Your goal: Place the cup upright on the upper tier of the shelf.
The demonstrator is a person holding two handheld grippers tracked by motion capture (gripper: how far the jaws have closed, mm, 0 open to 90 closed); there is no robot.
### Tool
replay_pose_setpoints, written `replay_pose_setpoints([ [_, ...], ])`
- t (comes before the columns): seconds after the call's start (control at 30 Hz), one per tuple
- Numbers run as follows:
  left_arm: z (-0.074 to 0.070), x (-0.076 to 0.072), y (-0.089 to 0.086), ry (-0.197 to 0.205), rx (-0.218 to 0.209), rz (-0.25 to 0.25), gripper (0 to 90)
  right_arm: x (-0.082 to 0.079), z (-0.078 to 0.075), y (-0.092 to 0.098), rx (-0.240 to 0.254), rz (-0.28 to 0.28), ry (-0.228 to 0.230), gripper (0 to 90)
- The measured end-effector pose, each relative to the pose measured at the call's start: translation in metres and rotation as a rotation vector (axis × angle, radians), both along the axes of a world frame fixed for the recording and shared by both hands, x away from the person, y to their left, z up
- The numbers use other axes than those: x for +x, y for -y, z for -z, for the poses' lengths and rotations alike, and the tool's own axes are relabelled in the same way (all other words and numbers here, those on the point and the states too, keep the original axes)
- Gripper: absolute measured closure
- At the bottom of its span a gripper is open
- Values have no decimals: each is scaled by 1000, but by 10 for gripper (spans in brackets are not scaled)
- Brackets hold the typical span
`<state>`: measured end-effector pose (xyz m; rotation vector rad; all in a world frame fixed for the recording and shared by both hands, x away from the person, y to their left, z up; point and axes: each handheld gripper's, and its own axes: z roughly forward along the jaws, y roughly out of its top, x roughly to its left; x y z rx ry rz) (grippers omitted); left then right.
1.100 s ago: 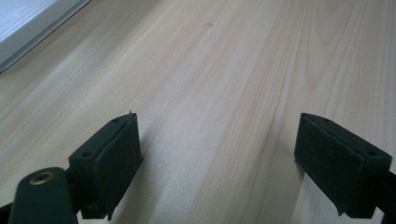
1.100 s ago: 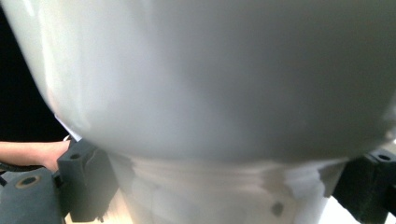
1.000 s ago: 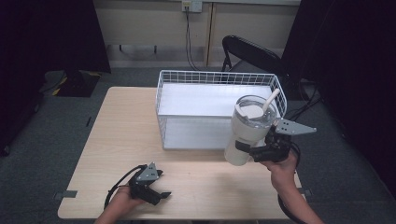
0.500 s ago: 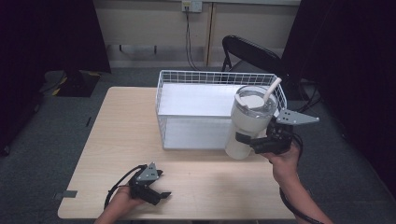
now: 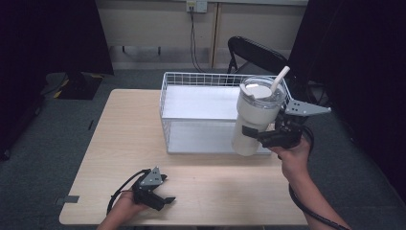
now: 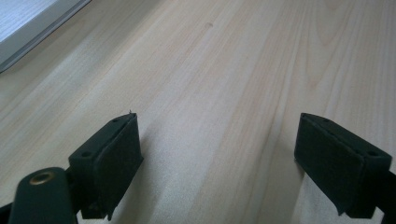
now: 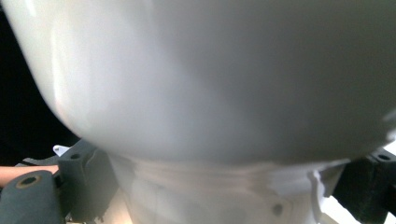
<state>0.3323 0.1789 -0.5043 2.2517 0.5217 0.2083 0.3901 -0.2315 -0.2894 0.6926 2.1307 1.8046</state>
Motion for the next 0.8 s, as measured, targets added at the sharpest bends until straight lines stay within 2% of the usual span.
replay_pose_setpoints([
  [0.3, 0, 0, 0, -1, -1, 0, 140, 5, -9, -5, -16, -3, -2, 96],
  [0.8, 0, 0, 0, 0, 0, -1, 140, 17, -40, -10, -16, 6, 7, 96],
])
